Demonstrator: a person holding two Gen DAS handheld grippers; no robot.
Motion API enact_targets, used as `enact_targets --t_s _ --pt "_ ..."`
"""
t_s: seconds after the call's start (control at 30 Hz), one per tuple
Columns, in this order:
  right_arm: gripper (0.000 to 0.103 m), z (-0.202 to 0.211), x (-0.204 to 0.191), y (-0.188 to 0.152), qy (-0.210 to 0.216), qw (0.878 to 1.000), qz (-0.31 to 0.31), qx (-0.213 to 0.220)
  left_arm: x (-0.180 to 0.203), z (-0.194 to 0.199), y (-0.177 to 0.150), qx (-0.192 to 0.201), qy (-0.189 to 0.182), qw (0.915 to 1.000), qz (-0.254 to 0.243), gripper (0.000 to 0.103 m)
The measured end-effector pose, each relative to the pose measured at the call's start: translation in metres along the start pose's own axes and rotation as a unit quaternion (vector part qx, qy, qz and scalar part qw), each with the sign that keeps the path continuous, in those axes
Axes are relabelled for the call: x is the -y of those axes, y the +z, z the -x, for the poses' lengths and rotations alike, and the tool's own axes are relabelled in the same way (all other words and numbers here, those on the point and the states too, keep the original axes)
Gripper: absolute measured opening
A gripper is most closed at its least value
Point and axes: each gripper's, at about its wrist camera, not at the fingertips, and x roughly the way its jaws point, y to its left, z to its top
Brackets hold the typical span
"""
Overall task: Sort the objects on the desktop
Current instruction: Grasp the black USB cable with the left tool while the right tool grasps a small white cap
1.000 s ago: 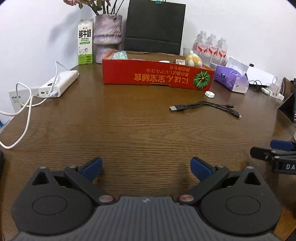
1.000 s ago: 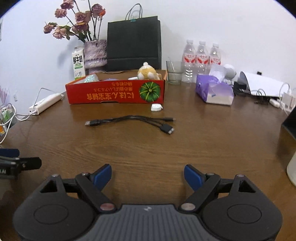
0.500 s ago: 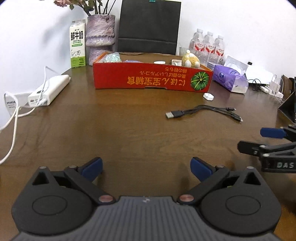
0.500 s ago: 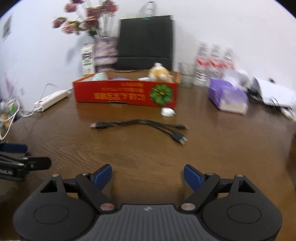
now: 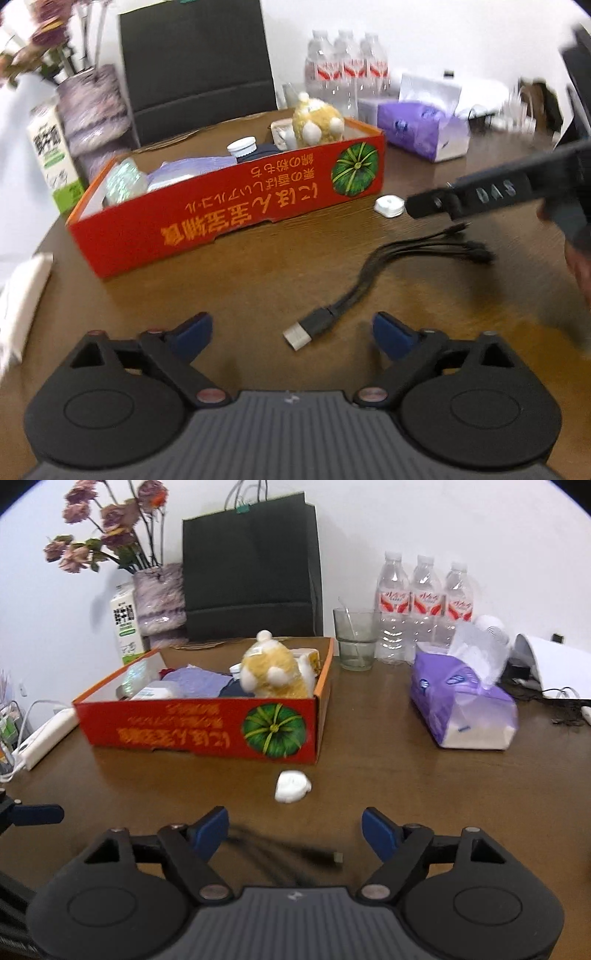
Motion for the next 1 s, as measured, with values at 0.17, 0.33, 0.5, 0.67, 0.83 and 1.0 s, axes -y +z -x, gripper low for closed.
enact_targets --t_s 0.17,0.33,0.5,0.67,0.83,1.0 --pt "0.057 -0.039 0.005 0.01 0.002 1.0 -0.016 -0.02 -0.009 -0.008 0.004 -0.008 -0.065 0.9978 0.014 0.047" --pt "0.043 -0.049 -0.014 0.004 -0.016 0.999 0.045 -0.005 0.0 0.004 -0.002 -0.013 -0.078 0.9967 0.019 0.024" --pt "0.024 -0.042 -0.017 0.004 -0.005 0.999 0.038 -0.003 0.004 0.03 -0.022 0.008 -0.069 0.9959 0.059 0.023" --pt "0.024 0.001 -0.019 0.003 -0.009 0.998 0.02 0.05 -0.012 0.072 -0.033 0.053 -0.033 0.9905 0.123 0.021" --pt "0.024 0.052 -0.034 -0.017 0.015 0.998 0.019 0.063 -0.029 0.109 -0.035 0.075 -0.009 0.986 0.148 0.007" --pt "0.024 0.085 -0.055 -0.047 0.039 0.997 0.04 0.052 -0.032 0.124 -0.05 0.071 0.007 0.9848 0.158 0.007"
